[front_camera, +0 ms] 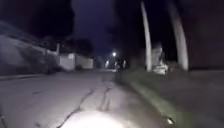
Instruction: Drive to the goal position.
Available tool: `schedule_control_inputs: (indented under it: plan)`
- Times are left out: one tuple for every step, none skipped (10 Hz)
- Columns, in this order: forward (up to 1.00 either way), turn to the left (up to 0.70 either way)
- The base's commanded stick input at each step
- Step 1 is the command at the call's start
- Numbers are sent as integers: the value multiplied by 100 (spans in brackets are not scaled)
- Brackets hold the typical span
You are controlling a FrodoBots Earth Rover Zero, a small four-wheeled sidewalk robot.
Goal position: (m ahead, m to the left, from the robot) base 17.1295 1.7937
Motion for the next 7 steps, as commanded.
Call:
schedule_control_inputs:
  plan:
    - [70, 0]
    - [70, 0]
    - [70, 0]
    - [70, 0]
    - [70, 0]
    - [70, 0]
    - [70, 0]
